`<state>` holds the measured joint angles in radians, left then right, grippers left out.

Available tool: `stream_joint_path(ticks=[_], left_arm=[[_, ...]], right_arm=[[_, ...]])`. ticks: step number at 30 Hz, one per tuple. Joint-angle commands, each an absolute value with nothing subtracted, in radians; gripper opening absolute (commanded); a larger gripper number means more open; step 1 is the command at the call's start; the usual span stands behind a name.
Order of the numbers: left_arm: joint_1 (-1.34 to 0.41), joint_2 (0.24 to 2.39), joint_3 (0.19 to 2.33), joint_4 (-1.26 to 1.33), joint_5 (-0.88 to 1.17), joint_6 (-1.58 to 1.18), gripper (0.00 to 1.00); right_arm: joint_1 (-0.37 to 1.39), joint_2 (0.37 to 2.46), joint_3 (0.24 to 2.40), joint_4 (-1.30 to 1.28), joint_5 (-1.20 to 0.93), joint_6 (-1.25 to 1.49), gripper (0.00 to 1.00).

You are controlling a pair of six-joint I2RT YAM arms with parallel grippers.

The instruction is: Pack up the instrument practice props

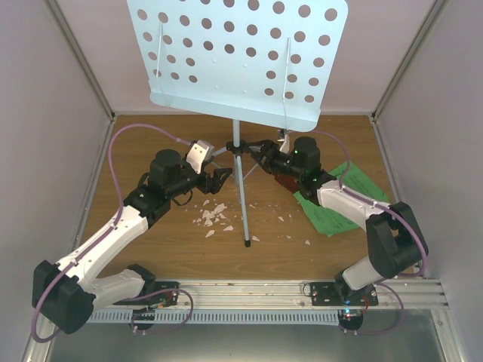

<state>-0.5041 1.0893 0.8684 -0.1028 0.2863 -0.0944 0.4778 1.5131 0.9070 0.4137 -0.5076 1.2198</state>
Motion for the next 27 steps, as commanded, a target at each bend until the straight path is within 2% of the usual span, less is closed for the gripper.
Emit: stream_joint_path(ticks=[1,9,14,21,25,27], left_arm=[[-0.508,1.075,0.882,-0.085,0.271,-0.075,0.83],[-0.508,1.077,0.884,-0.087,0.271,-0.074,0.83],[-0.508,1.078,0.882,-0.089,0.267,-0.071,0.83],[-0.508,1.08,0.883,-0.09,0.266,-0.069,0.83],[-0.508,1.078,0.883,-0.09,0.263,-0.069,0.83],[-0.508,1.078,0.883,-0.091,0.262,-0.069,0.83]], right_arm=[[0.489,1.538,0.946,0.46,-0.522,1.222,0.62],[0.492,1.544,0.945,0.47,-0.524,1.22,0.45],[0.493,1.55,0.947,0.479,-0.529,1.221,0.3],[0.493,1.547,0.945,0.483,-0.528,1.219,0.16],[0.492,1.549,0.941,0.487,-0.528,1.218,0.16],[0.493,1.546,0.933,0.497,-0.531,1.224,0.28]])
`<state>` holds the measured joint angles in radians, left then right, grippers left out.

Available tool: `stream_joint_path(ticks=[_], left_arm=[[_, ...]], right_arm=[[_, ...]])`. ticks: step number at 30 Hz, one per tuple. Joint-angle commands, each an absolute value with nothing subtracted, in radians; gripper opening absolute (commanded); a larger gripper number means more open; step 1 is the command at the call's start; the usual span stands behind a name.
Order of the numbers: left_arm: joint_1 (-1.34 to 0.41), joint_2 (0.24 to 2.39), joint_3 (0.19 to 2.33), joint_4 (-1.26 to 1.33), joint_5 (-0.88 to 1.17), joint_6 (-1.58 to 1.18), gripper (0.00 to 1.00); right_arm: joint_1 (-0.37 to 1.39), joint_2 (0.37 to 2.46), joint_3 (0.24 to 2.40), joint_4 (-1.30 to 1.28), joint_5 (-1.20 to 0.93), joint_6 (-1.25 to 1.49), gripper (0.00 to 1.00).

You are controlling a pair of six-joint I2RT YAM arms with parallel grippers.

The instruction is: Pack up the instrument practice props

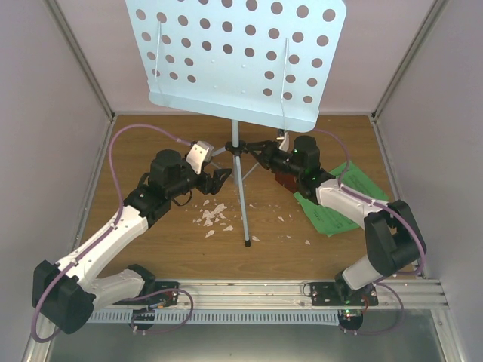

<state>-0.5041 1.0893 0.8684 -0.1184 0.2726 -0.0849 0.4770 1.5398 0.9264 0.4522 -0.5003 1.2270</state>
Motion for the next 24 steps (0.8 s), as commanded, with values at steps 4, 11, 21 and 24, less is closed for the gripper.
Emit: stream_joint_path(ticks=[4,11,21,24], left_arm=[[-0.508,1.075,0.882,-0.089,0.259,-0.066,0.83],[-0.508,1.072,0.882,-0.09,0.26,-0.066,0.83],[-0.508,1.07,0.882,-0.092,0.26,-0.065,0.83],[-0.508,1.069,0.882,-0.091,0.259,-0.065,0.83]], right_arm=[[0.493,1.53,0.902,0.53,-0.53,1.266,0.54],[0.52,1.514,0.878,0.562,-0.519,1.354,0.66],[0.526,1.52,0.887,0.57,-0.499,1.367,0.39],[0.526,1.522,0.89,0.569,-0.496,1.367,0.29]])
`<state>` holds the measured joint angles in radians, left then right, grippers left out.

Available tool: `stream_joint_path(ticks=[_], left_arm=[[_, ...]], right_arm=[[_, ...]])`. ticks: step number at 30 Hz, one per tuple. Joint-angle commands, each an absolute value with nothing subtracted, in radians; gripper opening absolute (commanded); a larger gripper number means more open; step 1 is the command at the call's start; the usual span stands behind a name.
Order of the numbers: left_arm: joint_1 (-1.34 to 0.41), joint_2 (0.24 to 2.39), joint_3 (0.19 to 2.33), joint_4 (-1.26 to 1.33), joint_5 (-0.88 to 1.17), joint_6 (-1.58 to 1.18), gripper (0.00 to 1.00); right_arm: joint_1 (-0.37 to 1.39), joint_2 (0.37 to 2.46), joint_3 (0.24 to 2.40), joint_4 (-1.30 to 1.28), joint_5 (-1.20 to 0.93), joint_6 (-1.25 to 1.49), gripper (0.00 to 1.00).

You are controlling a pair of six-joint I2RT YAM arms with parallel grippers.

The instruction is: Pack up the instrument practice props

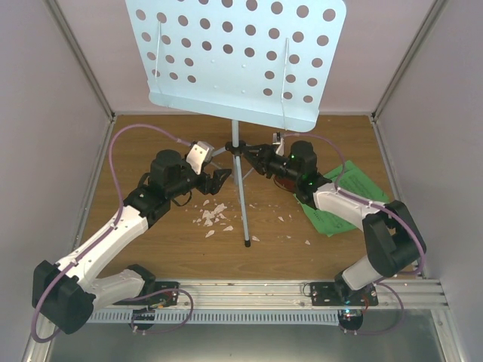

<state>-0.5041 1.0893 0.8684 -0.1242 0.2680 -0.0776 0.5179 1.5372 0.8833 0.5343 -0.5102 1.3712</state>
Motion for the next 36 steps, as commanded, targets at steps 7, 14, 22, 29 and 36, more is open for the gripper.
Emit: stream_joint_path(ticks=[7,14,22,29,36], left_arm=[[-0.508,1.071,0.884,-0.093,0.259,-0.064,0.83],[-0.508,1.07,0.884,-0.094,0.255,-0.061,0.83],[-0.508,1.068,0.884,-0.095,0.255,-0.061,0.83],[-0.508,1.066,0.884,-0.097,0.255,-0.059,0.83],[-0.508,1.068,0.884,-0.096,0.255,-0.059,0.83]], right_arm=[[0.526,1.519,0.88,0.575,-0.487,1.356,0.1],[0.526,1.501,0.86,0.599,-0.473,1.326,0.31],[0.516,1.499,0.85,0.595,-0.451,1.308,0.49],[0.509,1.518,0.851,0.599,-0.449,1.297,0.36],[0.505,1.529,0.852,0.606,-0.451,1.289,0.32]])
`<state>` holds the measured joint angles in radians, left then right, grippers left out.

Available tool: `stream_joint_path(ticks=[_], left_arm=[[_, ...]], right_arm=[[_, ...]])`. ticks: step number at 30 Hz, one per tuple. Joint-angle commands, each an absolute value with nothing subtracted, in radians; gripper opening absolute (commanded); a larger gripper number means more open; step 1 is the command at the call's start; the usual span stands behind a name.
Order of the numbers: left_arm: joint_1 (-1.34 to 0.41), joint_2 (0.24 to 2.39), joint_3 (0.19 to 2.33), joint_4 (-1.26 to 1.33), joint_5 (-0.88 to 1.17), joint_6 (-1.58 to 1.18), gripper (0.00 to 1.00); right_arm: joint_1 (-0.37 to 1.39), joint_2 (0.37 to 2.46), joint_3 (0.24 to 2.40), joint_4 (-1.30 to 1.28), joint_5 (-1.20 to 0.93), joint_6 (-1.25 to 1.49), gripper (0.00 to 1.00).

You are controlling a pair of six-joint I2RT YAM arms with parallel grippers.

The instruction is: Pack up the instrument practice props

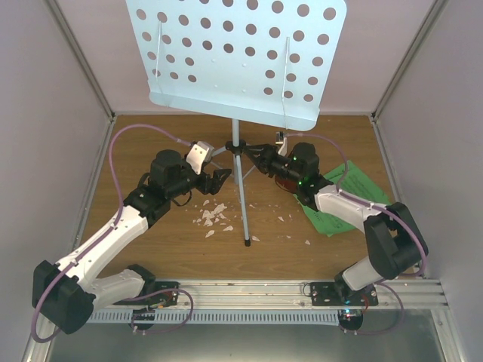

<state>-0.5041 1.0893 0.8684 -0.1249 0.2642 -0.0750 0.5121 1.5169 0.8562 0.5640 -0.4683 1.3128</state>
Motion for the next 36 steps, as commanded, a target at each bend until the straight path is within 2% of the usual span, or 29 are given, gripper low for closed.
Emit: stream_joint_path(ticks=[1,5,10,14,19,27,36], left_arm=[[-0.508,1.069,0.884,-0.096,0.255,-0.059,0.83],[-0.508,1.069,0.884,-0.098,0.254,-0.057,0.83],[-0.508,1.067,0.884,-0.099,0.251,-0.056,0.83],[-0.508,1.066,0.884,-0.1,0.247,-0.053,0.83],[-0.508,1.069,0.885,-0.1,0.241,-0.049,0.83],[-0.508,1.068,0.885,-0.102,0.239,-0.047,0.83],[-0.509,1.07,0.884,-0.104,0.231,-0.04,0.83]], right_arm=[[0.504,1.532,0.853,0.609,-0.453,1.289,0.32],[0.502,1.544,0.857,0.623,-0.467,1.288,0.31],[0.502,1.543,0.862,0.628,-0.478,1.231,0.21],[0.502,1.519,0.831,0.653,-0.467,1.129,0.14],[0.504,1.497,0.783,0.74,-0.489,0.941,0.1],[0.517,1.456,0.723,0.773,-0.476,0.371,0.13],[0.52,1.465,0.702,0.73,-0.396,-0.103,0.19]])
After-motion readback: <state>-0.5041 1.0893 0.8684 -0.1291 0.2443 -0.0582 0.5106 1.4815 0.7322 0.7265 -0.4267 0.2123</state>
